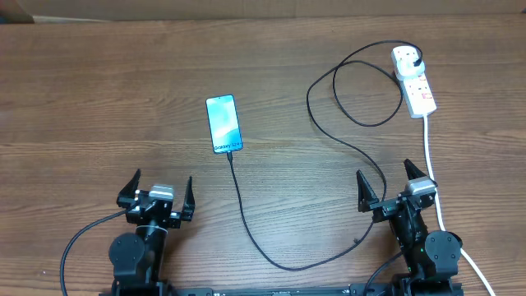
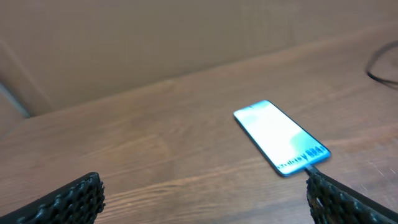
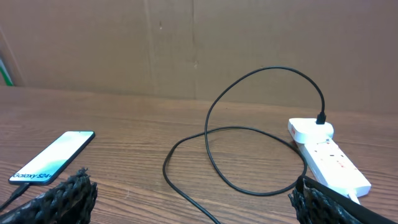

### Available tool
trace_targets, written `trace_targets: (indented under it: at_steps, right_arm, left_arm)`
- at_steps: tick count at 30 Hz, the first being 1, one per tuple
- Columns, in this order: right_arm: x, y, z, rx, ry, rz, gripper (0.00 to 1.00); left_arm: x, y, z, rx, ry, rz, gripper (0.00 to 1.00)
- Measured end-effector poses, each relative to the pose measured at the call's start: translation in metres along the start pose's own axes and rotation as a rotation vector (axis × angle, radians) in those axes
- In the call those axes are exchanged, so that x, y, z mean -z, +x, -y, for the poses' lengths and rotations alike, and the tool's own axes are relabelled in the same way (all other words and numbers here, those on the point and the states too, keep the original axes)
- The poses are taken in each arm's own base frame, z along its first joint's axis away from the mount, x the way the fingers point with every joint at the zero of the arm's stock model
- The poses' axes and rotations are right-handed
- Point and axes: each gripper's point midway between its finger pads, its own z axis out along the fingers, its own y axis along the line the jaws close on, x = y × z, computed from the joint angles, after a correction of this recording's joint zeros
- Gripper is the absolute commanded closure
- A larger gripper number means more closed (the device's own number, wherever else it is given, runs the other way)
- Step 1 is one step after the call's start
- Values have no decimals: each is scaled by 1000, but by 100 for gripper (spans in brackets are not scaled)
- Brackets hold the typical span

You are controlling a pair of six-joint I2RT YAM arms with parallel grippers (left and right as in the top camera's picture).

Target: Plug charger to phone and switch on socket

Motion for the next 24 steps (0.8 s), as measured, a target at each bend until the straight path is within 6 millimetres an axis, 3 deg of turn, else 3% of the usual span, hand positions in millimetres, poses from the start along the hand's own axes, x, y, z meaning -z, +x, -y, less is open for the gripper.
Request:
trace_targets:
  at_steps: [4, 24]
  right_arm:
    - [0, 0, 0, 0, 0, 0, 0]
    - [0, 0, 0, 0, 0, 0, 0]
  left_arm:
    - [3, -10, -5, 19, -38, 44, 0]
    - [3, -9, -8, 38, -62, 38, 0]
